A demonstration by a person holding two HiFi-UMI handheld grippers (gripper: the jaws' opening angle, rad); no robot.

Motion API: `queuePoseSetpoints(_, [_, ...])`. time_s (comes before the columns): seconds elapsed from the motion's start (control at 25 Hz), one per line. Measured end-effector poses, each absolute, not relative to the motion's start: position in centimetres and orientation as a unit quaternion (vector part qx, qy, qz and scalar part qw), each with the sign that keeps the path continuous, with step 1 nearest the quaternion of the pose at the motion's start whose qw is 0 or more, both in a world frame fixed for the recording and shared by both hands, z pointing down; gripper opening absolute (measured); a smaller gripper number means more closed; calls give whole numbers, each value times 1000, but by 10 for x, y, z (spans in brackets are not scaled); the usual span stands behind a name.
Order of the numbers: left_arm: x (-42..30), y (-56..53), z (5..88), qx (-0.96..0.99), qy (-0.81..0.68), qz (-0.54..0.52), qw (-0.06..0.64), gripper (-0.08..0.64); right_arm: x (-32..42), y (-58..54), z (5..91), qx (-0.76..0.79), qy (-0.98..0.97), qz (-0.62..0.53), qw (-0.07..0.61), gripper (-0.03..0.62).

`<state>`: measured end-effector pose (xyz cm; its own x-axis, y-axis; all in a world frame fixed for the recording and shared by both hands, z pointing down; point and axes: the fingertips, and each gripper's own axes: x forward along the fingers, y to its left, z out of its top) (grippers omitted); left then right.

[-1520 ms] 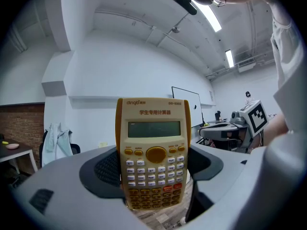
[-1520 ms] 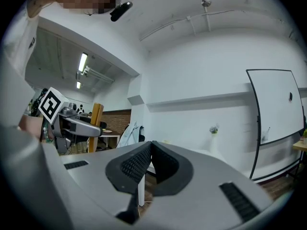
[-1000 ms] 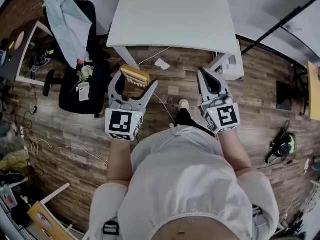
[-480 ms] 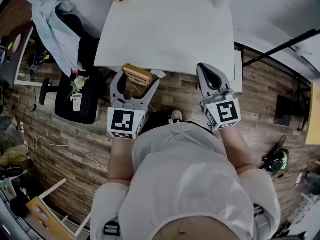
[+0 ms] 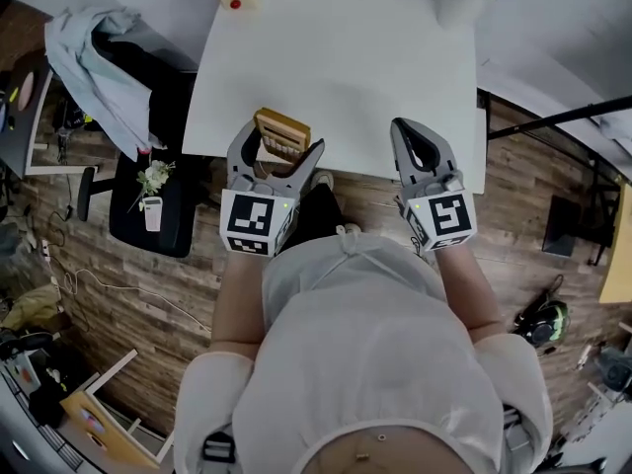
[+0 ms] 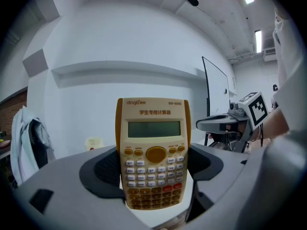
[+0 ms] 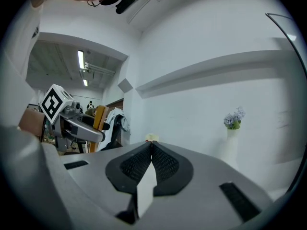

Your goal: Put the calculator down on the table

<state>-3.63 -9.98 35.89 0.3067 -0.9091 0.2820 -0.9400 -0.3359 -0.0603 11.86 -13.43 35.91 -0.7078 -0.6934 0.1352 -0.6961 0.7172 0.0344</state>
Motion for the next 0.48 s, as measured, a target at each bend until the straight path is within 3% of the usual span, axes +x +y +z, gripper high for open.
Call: queuePoseSetpoints(0.48, [-84, -215, 453, 820, -519, 192, 148, 411, 68, -237, 424, 407, -905, 62, 107, 6])
